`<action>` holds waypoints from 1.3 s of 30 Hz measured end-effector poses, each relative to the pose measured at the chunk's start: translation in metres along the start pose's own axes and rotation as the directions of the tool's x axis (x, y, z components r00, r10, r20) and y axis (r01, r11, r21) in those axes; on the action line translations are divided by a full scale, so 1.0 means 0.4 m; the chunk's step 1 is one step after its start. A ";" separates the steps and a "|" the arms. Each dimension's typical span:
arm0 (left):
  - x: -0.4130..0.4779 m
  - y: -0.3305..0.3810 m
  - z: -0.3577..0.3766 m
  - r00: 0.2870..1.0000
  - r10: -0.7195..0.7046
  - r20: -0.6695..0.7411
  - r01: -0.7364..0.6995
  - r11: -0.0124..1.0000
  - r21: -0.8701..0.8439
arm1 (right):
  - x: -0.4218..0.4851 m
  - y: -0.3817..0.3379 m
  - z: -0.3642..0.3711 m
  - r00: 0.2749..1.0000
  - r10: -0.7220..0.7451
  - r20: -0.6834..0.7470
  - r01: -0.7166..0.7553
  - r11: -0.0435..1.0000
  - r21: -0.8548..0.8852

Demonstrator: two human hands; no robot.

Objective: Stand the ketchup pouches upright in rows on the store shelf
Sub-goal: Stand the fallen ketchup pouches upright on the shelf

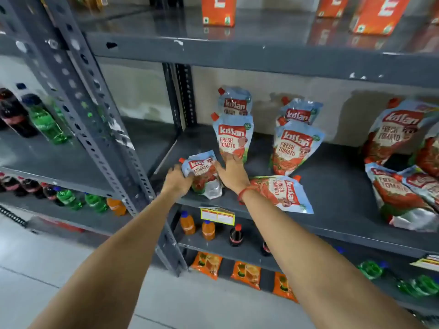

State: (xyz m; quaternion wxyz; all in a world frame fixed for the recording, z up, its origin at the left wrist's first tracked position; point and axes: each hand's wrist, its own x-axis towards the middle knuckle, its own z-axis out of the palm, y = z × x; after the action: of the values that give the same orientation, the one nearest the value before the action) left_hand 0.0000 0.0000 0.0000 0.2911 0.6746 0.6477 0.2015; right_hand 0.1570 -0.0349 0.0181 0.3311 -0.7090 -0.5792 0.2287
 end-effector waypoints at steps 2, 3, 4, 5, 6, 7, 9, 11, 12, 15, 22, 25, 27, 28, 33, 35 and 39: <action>0.029 0.018 0.031 0.995 -0.093 -0.032 0.088 0.987 -0.131 | 0.038 -0.001 0.028 0.989 0.137 0.059 -0.142 0.985 0.096; 0.036 0.029 0.049 0.987 -0.159 -0.037 0.147 0.966 -0.211 | 0.052 0.002 0.043 0.973 0.210 0.095 -0.222 0.964 0.144; 0.032 0.048 0.060 0.972 -0.232 -0.027 0.213 0.928 -0.307 | 0.058 -0.002 0.051 0.950 0.283 0.136 -0.305 0.932 0.194; 0.040 0.053 0.071 0.947 -0.321 -0.025 0.283 0.865 -0.414 | 0.069 0.003 0.064 0.924 0.348 0.160 -0.378 0.898 0.227; 0.045 0.058 0.072 0.910 -0.415 -0.012 0.348 0.779 -0.522 | 0.070 0.002 0.073 0.898 0.403 0.179 -0.438 0.860 0.263; 0.057 0.057 0.070 0.871 -0.491 0.029 0.405 0.684 -0.606 | 0.076 0.006 0.079 0.882 0.436 0.178 -0.470 0.831 0.297; 0.074 0.050 0.051 0.864 -0.461 0.202 0.458 0.555 -0.695 | 0.073 0.013 0.086 0.858 0.487 0.163 -0.510 0.767 0.389; 0.086 0.052 0.024 0.869 -0.341 0.358 0.487 0.470 -0.736 | 0.063 0.021 0.097 0.835 0.522 0.173 -0.527 0.670 0.523; 0.090 0.057 0.013 0.865 -0.316 0.389 0.496 0.429 -0.755 | 0.057 0.024 0.104 0.829 0.531 0.176 -0.520 0.616 0.592; 0.103 0.067 -0.010 0.877 -0.339 0.341 0.466 0.422 -0.778 | 0.042 0.024 0.113 0.862 0.491 0.127 -0.412 0.534 0.738; 0.092 0.092 -0.080 0.994 0.000 0.113 0.092 0.575 -0.813 | 0.071 -0.029 0.024 0.967 0.247 -0.062 -0.105 0.610 0.785; 0.095 0.108 -0.108 0.995 0.096 -0.003 -0.061 0.607 -0.793 | 0.092 -0.050 -0.026 0.973 0.175 -0.152 -0.007 0.675 0.738; 0.094 0.099 -0.111 0.989 0.141 -0.040 -0.120 0.622 -0.774 | 0.092 -0.048 -0.037 0.974 0.112 -0.198 0.057 0.722 0.689; 0.091 0.090 -0.105 0.988 0.150 -0.041 -0.127 0.626 -0.770 | 0.088 -0.041 -0.034 0.974 0.089 -0.206 0.075 0.737 0.672; 0.078 0.044 -0.053 0.989 0.142 -0.042 -0.126 0.654 -0.746 | 0.048 0.023 0.013 0.973 0.082 -0.214 0.062 0.803 0.593; 0.079 0.051 -0.050 0.989 0.141 -0.055 -0.136 0.671 -0.729 | 0.042 0.027 0.013 0.966 0.085 -0.243 0.070 0.821 0.566; 0.052 0.074 -0.039 0.946 -0.037 -0.322 -0.223 0.647 -0.729 | 0.023 0.029 -0.008 0.945 0.094 -0.313 0.074 0.872 0.484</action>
State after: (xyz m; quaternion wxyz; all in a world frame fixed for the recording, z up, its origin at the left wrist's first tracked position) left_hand 0.0141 0.0229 0.0288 0.4301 0.4838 0.5053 0.5706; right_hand 0.1692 -0.0279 0.0123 0.5896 -0.6329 -0.4358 0.2487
